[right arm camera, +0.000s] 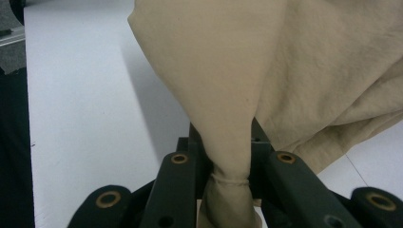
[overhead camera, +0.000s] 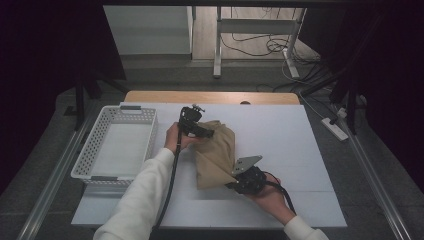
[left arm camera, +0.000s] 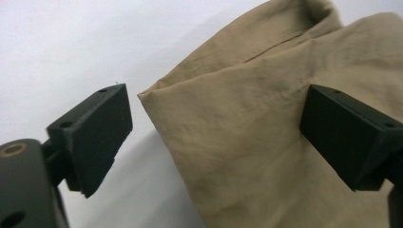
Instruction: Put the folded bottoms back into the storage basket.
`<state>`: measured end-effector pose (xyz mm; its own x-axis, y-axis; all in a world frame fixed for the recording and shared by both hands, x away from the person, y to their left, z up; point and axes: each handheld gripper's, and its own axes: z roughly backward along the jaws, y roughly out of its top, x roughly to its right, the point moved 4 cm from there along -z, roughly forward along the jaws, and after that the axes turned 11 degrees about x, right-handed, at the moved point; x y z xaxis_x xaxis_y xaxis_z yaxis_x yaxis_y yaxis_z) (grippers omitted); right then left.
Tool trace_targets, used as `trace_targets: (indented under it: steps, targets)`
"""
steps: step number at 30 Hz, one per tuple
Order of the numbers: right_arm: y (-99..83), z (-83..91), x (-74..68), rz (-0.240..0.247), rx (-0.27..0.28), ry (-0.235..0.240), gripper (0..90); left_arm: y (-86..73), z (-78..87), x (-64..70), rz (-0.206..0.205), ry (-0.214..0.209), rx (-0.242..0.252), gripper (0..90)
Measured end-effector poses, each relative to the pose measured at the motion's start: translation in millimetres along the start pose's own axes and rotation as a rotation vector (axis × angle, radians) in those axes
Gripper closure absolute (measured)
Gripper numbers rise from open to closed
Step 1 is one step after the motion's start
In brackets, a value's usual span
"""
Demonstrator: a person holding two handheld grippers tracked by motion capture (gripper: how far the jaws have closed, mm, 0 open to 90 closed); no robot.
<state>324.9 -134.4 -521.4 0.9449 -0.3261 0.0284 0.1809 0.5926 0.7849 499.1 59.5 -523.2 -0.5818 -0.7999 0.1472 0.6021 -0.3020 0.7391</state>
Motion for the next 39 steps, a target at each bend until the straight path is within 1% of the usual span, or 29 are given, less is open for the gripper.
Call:
trace_targets:
  steps: [4,11,14,15,16,18,19,21,23,26,28,30,34,37,39]
  targets:
    - [0.0,-0.5,-0.1,0.001,-0.001,-0.001,78.6,-1.0,-2.7,-3.6,0.010,-0.001,0.002,8.1]
    - [-0.5,-1.9,-1.0,0.002,-0.004,0.001,78.6,-4.9,-9.0,-4.8,0.021,-0.028,-0.016,8.3]
    - [-0.6,-2.2,-1.1,0.003,-0.007,0.003,78.6,-7.7,-11.7,-5.1,0.044,-0.069,-0.023,11.3]
    - [-0.7,-2.4,-1.2,0.003,-0.007,0.003,78.5,-9.0,-12.5,-5.0,0.043,-0.086,-0.033,13.0]
    - [-0.8,-2.6,-1.2,0.004,-0.008,0.004,78.5,-10.6,-14.1,-3.9,0.037,-0.105,-0.046,14.5]
    - [-1.0,-3.2,-1.4,0.006,-0.010,0.005,78.6,-13.6,-17.0,-1.1,0.013,-0.140,-0.080,17.9]
    - [-1.1,-3.6,-1.6,0.007,-0.009,0.005,78.6,-14.3,-17.4,-0.3,0.014,-0.150,-0.080,19.9]
    - [-1.2,-4.0,-2.0,0.007,-0.011,0.007,78.5,-14.9,-16.6,0.2,0.022,-0.181,-0.069,26.8]
    - [-1.3,-4.2,-1.8,0.006,-0.011,0.006,78.5,-15.5,-15.8,0.4,0.023,-0.192,-0.066,31.0]
    - [-1.4,-4.5,-2.0,0.007,-0.011,0.006,78.5,-15.7,-14.3,1.3,0.020,-0.199,-0.064,37.5]
    - [-1.4,-4.6,-2.0,0.008,-0.011,0.007,78.5,-15.1,-12.7,3.0,0.004,-0.194,-0.060,42.4]
    - [-1.3,-4.5,-1.9,0.007,-0.011,0.005,78.6,-14.3,-11.1,4.4,-0.014,-0.183,-0.060,45.2]
    - [-0.5,-3.2,-1.6,0.010,-0.001,0.002,78.6,-13.3,-8.3,4.5,-0.007,-0.181,-0.046,49.9]
    - [1.1,0.2,-0.9,0.010,0.012,-0.005,78.6,-11.6,-4.8,5.5,0.003,-0.183,-0.022,52.8]
    - [2.4,2.1,-0.4,0.010,0.030,-0.008,78.7,-9.7,-1.4,6.8,-0.005,-0.183,-0.011,54.4]
